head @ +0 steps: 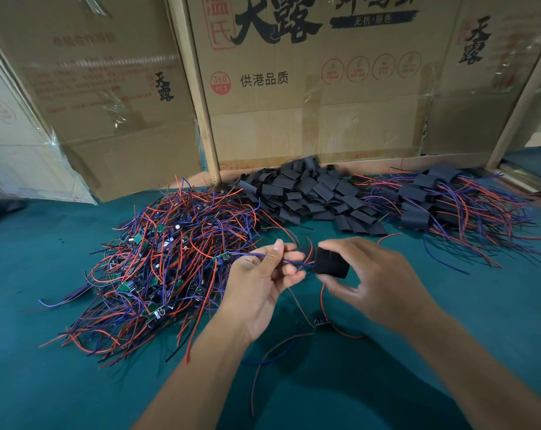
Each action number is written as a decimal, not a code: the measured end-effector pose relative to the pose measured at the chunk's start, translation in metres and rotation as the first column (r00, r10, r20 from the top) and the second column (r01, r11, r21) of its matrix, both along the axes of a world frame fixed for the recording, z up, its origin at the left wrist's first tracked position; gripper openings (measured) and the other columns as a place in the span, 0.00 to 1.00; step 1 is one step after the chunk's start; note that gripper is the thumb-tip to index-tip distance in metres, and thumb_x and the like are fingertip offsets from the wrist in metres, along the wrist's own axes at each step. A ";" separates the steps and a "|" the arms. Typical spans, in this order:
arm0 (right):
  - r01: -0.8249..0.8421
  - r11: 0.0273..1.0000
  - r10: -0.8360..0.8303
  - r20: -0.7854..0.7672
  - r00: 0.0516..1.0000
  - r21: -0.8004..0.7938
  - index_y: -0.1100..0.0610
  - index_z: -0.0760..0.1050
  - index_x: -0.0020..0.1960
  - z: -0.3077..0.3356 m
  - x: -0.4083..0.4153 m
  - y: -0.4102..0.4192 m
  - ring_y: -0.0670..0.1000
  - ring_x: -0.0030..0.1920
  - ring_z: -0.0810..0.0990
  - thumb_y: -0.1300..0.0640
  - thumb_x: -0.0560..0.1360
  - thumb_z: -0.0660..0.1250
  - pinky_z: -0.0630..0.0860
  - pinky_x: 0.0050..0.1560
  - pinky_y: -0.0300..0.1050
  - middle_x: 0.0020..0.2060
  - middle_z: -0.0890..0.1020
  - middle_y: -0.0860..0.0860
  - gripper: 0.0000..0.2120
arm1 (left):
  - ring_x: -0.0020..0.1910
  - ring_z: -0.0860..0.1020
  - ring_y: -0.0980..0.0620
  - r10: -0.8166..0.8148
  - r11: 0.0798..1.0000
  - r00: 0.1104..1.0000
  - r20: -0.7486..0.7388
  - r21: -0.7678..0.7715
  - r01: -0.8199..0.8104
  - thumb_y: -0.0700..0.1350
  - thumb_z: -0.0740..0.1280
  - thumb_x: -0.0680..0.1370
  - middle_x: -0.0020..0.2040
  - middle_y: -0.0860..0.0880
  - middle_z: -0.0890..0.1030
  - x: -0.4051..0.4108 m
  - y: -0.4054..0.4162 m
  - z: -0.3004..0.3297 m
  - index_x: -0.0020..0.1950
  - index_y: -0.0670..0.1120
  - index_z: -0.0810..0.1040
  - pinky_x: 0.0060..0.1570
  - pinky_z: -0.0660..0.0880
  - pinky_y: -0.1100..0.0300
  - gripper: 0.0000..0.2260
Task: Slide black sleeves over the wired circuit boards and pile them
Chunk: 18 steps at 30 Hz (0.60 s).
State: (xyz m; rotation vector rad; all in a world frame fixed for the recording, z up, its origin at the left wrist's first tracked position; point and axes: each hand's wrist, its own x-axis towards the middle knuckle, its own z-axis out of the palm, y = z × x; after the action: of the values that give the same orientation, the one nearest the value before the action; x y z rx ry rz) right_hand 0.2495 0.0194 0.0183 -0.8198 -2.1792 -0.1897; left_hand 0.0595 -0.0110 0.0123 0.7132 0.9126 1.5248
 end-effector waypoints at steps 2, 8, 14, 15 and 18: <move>-0.007 1.000 0.007 0.020 1.000 0.002 0.57 0.80 0.57 0.000 0.000 0.000 0.52 0.46 0.82 0.52 0.71 0.72 0.79 0.37 0.46 0.46 0.83 0.49 0.17 | 0.29 0.77 0.56 -0.029 0.999 0.999 -0.034 -0.022 0.028 0.44 0.64 0.82 0.40 0.43 0.84 0.001 -0.001 0.000 0.49 0.35 0.80 0.36 0.80 0.62 0.12; -0.017 0.999 0.021 0.093 0.995 -0.046 0.58 0.81 0.57 -0.004 -0.002 -0.001 0.55 0.44 0.83 0.55 0.69 0.77 0.79 0.34 0.48 0.45 0.83 0.51 0.18 | 0.30 0.73 0.53 -0.069 0.986 0.972 -0.227 -0.162 0.032 0.51 0.54 0.85 0.44 0.44 0.85 0.000 -0.003 0.000 0.49 0.41 0.86 0.31 0.72 0.59 0.23; -0.036 0.993 0.051 0.133 0.990 -0.110 0.55 0.79 0.59 -0.005 -0.007 -0.004 0.53 0.44 0.82 0.50 0.72 0.73 0.77 0.37 0.46 0.46 0.83 0.49 0.18 | 0.42 0.76 0.50 -0.066 0.982 0.912 -0.404 -0.186 -0.012 0.55 0.56 0.85 0.47 0.43 0.84 0.007 -0.003 -0.003 0.53 0.40 0.85 0.40 0.74 0.56 0.23; -0.029 0.990 0.048 0.140 0.989 -0.139 0.54 0.79 0.60 -0.006 -0.009 -0.005 0.54 0.45 0.82 0.50 0.73 0.73 0.77 0.38 0.48 0.47 0.83 0.49 0.18 | 0.45 0.78 0.49 -0.087 0.982 0.907 -0.412 -0.191 0.008 0.56 0.56 0.84 0.49 0.41 0.84 0.009 -0.003 -0.004 0.54 0.39 0.84 0.43 0.75 0.55 0.24; -0.045 0.936 0.063 0.041 0.997 -0.350 0.48 0.74 0.60 -0.009 -0.015 -0.008 0.51 0.45 0.79 0.51 0.74 0.71 0.76 0.45 0.50 0.48 0.82 0.44 0.15 | 0.47 0.80 0.49 -0.151 0.981 0.883 -0.443 -0.174 0.081 0.57 0.54 0.84 0.52 0.39 0.85 0.013 -0.002 -0.010 0.55 0.39 0.83 0.48 0.77 0.54 0.26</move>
State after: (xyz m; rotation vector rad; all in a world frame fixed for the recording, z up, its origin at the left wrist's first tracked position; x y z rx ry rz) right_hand 0.2347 0.0118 0.0095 -0.9557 -2.3169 0.2142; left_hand 0.0721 -0.0134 0.0026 1.0197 1.2966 1.1822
